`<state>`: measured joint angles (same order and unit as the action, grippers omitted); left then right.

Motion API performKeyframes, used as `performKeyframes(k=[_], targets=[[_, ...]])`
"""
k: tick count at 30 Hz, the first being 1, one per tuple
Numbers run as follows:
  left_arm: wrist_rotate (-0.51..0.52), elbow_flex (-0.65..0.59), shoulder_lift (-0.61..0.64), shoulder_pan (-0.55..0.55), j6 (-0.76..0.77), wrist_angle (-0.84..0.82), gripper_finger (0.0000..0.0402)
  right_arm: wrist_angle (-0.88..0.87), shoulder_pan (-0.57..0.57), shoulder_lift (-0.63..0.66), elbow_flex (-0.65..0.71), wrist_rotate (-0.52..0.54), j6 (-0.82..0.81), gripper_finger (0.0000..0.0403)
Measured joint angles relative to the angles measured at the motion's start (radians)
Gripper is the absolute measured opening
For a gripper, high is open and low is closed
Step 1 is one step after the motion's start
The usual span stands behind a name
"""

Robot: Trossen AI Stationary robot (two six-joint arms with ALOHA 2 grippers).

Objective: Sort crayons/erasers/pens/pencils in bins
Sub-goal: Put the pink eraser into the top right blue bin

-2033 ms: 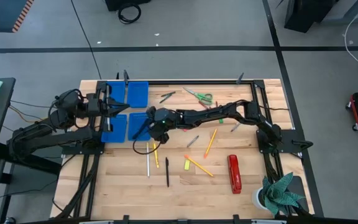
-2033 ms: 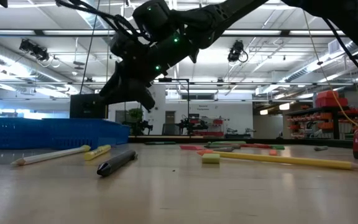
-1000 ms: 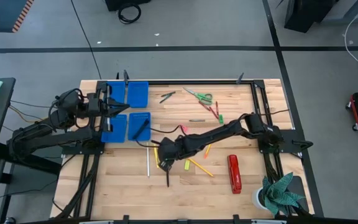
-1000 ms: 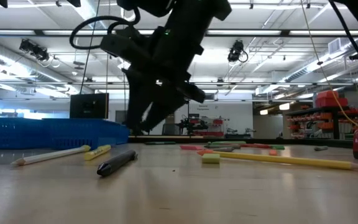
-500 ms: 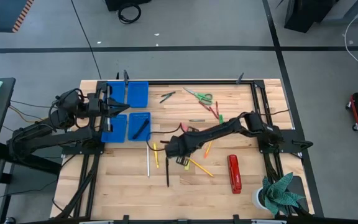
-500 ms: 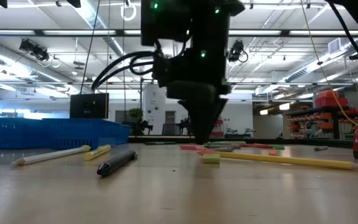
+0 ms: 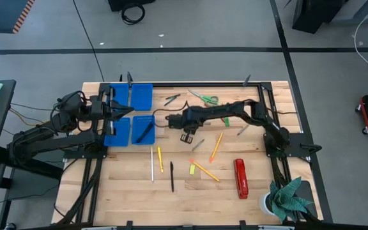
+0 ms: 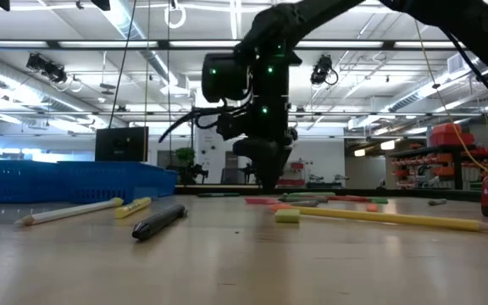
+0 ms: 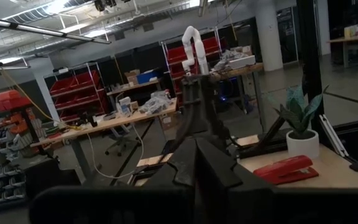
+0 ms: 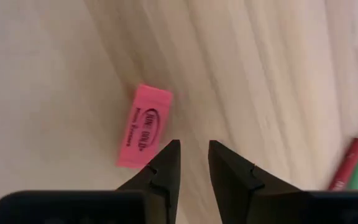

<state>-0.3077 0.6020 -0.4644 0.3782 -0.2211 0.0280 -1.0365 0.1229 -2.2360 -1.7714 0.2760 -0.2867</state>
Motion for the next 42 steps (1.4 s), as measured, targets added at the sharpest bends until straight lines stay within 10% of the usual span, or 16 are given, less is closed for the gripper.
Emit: performKeyframes(k=[8,16,42], targets=[[0.0,0.0,0.0,0.0,-0.001,-0.003,0.0026,0.071,0.023,0.0,0.0,-0.182,-0.004,0.012],[0.0,0.0,0.0,0.0,-0.002,-0.003,0.0019,0.067,0.003,0.0,0.0,-0.144,-0.003,0.0158],[0.0,0.0,0.0,0.0,-0.003,-0.001,0.0019,0.148,0.026,0.008,0.109,-0.186,0.141,0.0108]])
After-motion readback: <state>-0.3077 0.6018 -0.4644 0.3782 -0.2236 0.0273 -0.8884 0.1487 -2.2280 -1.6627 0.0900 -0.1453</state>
